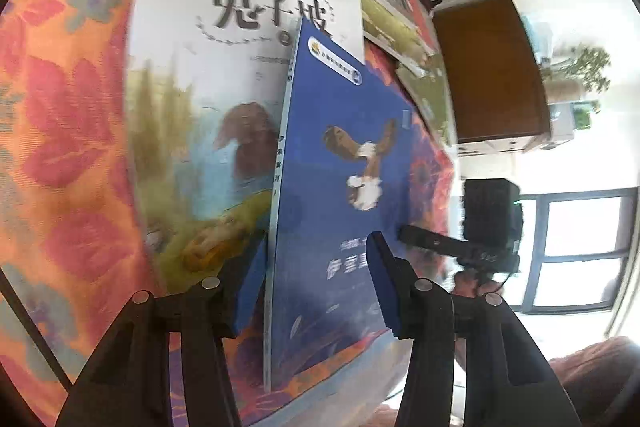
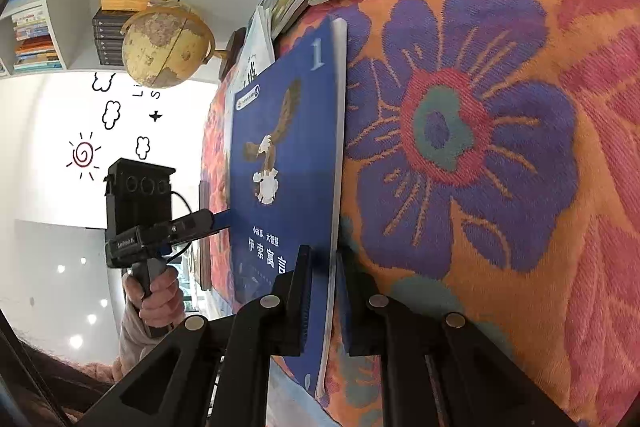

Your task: Organize books

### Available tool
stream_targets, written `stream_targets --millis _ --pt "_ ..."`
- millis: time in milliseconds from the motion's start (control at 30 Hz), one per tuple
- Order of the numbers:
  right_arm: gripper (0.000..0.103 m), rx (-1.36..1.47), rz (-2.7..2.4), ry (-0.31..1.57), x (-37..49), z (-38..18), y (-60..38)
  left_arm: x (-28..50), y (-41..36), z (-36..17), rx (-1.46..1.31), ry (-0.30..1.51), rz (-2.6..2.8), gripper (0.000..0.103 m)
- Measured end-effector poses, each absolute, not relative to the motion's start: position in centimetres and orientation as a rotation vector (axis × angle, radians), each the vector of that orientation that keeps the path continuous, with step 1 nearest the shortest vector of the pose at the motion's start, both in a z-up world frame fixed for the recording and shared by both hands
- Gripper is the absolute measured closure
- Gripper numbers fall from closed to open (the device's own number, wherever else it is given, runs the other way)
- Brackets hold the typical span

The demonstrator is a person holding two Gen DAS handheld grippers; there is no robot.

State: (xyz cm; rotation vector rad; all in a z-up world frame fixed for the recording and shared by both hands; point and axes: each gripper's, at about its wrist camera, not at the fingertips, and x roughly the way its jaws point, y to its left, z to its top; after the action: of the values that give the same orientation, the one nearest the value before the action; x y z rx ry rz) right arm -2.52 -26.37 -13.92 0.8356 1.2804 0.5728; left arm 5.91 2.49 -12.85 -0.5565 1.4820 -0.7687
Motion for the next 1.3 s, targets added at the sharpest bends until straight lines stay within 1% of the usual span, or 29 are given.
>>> stream_targets --millis 33,67,100,267,467,567,633,700,800,833,900,1300 --pt "0.094 0.835 0.578 1.281 -2.4 -14.0 -26.4 6.2 2.3 -13.2 -0.573 1.500 -0.769 0.066" --pt "0.094 0.829 0.583 1.285 -2.1 -13.9 -26.2 6.5 1.9 -13.6 -0.571 1.522 -0.759 0.080" --pt "0.094 0.823 0.585 1.287 -2.3 -13.9 -26.3 6.8 1.5 -13.9 -0.554 1.549 -0.736 0.086" --pt "0.093 0.863 0.608 1.273 -2.2 -14.4 -26.7 7.2 1.4 -13.8 -0.565 1.595 -0.693 0.086" --pt "0.092 0.860 0.615 1.244 -1.9 -14.5 -26.6 7.0 1.0 -13.2 -0.488 1.590 -0.658 0.086" --pt "0.092 0.807 0.590 1.233 -1.5 -13.9 -25.9 6.8 1.1 -13.0 -0.462 1.591 -0.630 0.085" --pt "0.092 0.727 0.556 1.223 -1.6 -12.9 -25.0 6.3 0.9 -12.2 -0.391 1.565 -0.597 0.084" --pt "0.093 0.669 0.533 1.216 -1.9 -11.8 -23.9 5.5 0.1 -10.9 -0.250 1.516 -0.541 0.079" --pt "0.095 0.635 0.538 1.207 -2.0 -10.6 -22.6 4.0 -1.1 -9.7 -0.023 1.452 -0.471 0.077" --pt "0.095 0.611 0.538 1.203 -2.1 -10.3 -22.2 3.7 -1.2 -9.7 -0.006 1.452 -0.461 0.077" --pt "0.095 0.551 0.538 1.207 -2.2 -9.4 -21.0 3.3 -0.4 -9.6 -0.027 1.455 -0.449 0.077" --pt "0.095 0.530 0.559 1.249 -2.6 -7.7 -16.3 1.4 4.9 -8.6 -0.059 1.420 -0.464 0.077"
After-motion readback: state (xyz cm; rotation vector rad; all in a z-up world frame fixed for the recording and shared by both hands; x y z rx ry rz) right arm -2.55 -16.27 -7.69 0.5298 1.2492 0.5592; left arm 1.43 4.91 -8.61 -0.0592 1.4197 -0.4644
